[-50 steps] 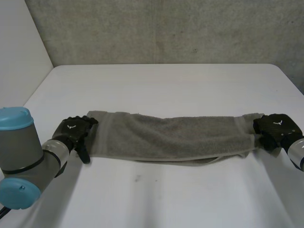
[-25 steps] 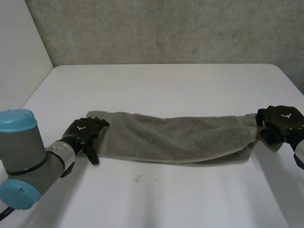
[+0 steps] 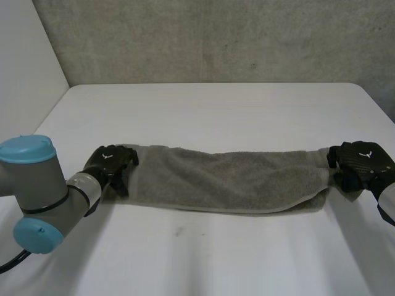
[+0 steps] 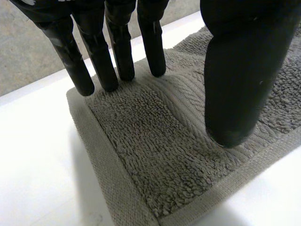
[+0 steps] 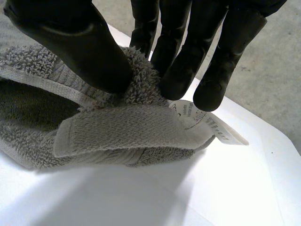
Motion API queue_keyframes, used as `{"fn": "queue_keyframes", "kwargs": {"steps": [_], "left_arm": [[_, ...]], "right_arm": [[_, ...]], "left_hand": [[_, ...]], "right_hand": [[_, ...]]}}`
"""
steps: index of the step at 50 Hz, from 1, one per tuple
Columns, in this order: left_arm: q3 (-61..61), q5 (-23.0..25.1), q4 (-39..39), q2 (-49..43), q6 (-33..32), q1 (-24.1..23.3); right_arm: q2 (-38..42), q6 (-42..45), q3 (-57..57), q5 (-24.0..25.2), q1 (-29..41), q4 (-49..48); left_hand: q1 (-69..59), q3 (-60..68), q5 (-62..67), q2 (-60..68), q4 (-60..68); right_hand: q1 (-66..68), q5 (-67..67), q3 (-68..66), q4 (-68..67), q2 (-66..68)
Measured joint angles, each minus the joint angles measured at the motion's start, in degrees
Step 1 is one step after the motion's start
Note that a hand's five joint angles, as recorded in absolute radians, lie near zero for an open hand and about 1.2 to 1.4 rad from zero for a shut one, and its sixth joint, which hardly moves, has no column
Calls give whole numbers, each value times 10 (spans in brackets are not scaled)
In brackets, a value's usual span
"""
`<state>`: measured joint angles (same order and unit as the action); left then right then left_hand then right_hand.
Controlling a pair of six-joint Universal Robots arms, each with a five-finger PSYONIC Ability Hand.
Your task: Fold the towel.
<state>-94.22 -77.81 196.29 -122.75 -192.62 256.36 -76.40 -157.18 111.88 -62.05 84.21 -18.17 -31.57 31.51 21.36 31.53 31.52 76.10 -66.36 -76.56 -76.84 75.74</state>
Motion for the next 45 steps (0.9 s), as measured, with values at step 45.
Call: {"fn": "queue_keyframes", "kwargs": {"steps": [45], "left_arm": [[-33,-4,-36,26,-96,37]], "right_arm": [[13,37,5,-1,0,-3]], "left_hand": [[-40,40,40,40,40]], "right_hand": [[0,0,0,0,0]]}}
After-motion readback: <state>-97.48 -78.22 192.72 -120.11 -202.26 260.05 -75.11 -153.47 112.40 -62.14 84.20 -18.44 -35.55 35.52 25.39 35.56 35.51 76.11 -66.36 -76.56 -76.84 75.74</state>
